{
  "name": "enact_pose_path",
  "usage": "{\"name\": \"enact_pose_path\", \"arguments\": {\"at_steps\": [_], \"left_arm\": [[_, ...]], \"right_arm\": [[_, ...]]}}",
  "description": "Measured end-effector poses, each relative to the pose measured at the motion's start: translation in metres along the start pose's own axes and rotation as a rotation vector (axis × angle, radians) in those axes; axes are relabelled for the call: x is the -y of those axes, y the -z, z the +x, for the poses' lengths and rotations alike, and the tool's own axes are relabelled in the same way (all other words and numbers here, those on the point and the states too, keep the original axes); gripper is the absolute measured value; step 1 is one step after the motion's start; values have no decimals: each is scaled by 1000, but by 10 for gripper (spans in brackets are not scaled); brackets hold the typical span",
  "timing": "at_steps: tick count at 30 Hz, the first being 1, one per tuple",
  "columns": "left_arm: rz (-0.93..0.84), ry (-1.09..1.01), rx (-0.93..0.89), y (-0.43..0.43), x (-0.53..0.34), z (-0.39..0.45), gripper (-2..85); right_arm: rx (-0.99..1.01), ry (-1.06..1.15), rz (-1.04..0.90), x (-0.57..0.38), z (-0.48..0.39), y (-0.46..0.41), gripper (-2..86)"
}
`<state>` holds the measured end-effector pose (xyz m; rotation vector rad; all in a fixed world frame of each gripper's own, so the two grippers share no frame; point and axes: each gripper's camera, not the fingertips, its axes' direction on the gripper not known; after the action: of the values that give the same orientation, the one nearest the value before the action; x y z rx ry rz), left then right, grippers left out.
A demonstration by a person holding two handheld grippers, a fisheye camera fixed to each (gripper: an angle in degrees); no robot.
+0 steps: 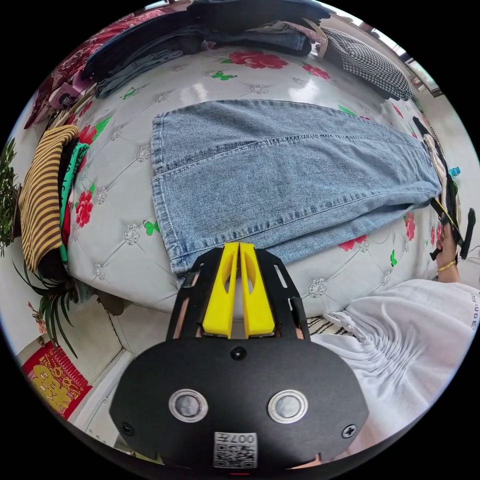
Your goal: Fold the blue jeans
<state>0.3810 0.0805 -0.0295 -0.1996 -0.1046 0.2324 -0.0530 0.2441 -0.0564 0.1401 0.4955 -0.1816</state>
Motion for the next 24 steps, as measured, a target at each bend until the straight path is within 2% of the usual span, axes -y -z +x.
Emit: {"name": "enact_pose_path", "arguments": {"at_steps": [3, 8, 11, 15, 17, 20, 24], "left_arm": [[12, 15, -7, 0, -5, -1, -10], [37, -2, 1, 1, -13, 1, -10], [47, -1, -16, 2, -18, -1, -9], [95, -1, -76, 19, -36, -9, -8], [206, 22, -110, 41, -57, -21, -4], [293, 84, -120, 50, -71, -40, 24], [270, 31, -166, 35, -53, -43, 72]], "right_arm": [[139, -107, -10, -47, 41, 22, 5], [188, -210, -155, -80, 69, -5, 2], [195, -189, -147, -71, 71, 1, 12], [99, -10, -67, -60, 62, 42, 36], [76, 109, -7, -55, 49, 59, 44], [119, 327, 26, -33, 11, 65, 56], [269, 553, -64, 1, -54, 37, 71]]}}
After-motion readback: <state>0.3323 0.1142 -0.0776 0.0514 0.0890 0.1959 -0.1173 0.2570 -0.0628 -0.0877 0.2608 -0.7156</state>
